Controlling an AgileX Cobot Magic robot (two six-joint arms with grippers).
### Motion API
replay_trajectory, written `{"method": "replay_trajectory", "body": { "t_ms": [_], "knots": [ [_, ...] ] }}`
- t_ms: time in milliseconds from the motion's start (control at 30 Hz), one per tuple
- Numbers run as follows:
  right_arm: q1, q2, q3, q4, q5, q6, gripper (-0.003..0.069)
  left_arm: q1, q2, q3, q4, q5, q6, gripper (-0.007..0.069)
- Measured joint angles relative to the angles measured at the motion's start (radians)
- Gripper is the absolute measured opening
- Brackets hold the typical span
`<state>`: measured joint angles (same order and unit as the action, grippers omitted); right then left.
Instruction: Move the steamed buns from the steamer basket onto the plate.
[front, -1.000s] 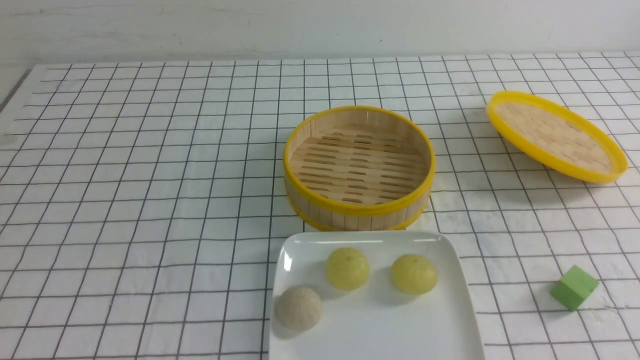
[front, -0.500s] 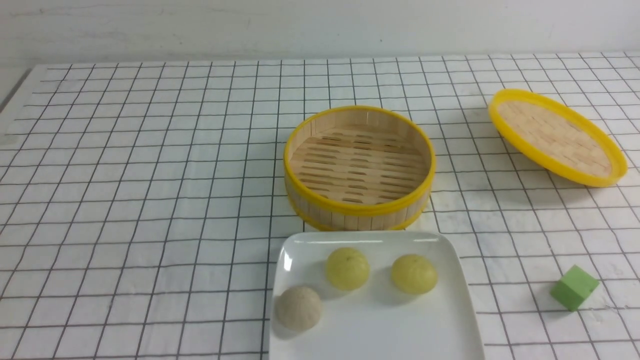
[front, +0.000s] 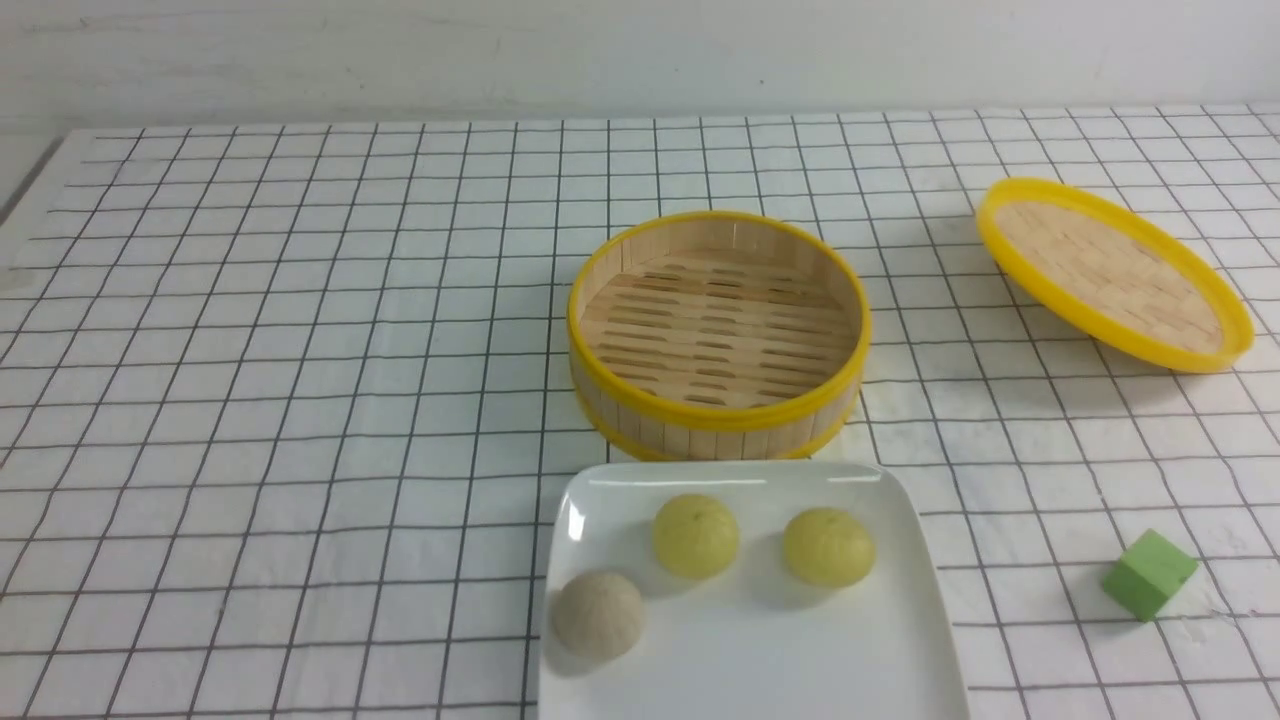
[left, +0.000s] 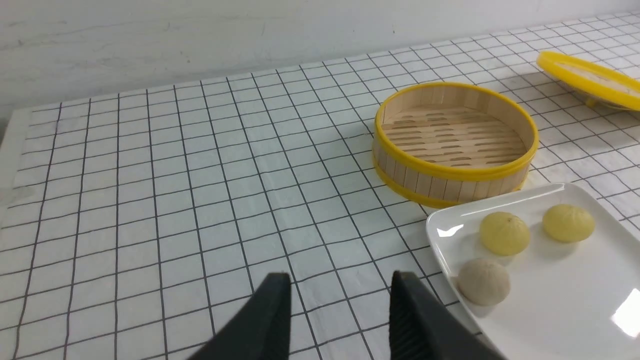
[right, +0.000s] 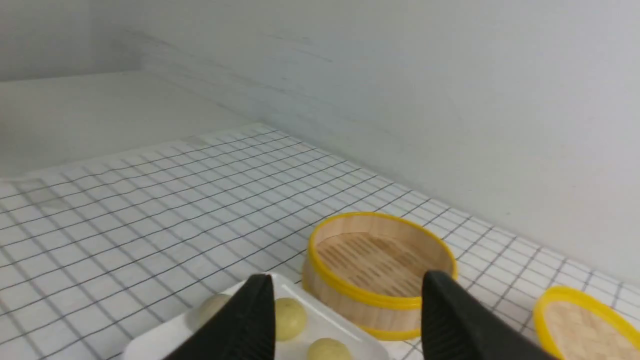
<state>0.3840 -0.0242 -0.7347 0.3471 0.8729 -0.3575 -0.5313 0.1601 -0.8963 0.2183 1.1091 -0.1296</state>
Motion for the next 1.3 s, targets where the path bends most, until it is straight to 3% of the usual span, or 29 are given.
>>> {"method": "replay_trajectory", "body": {
  "t_ms": [100,300,467,667,1300],
  "knots": [
    [-0.022,0.0,0.042,-0.08,-0.043,0.024,0.0404,0.0,0.0,0.025,0.0,-0.018,0.0,0.0294],
    [-0.038,0.0,0.156,-0.236,-0.14,0.219,0.0404,0.0,0.0,0.098,0.007,-0.08,0.003,0.0242],
    [-0.038,0.0,0.232,-0.319,-0.173,0.301,0.04,0.0,0.0,0.128,0.019,-0.118,0.004,0.0232],
    [-0.038,0.0,0.294,-0.332,-0.179,0.358,0.0399,0.0,0.0,0.136,0.049,-0.12,0.004,0.0234],
    [-0.038,0.002,0.315,-0.334,-0.202,0.358,0.0399,0.0,0.0,0.136,0.03,-0.105,0.004,0.0239]
  ]
}}
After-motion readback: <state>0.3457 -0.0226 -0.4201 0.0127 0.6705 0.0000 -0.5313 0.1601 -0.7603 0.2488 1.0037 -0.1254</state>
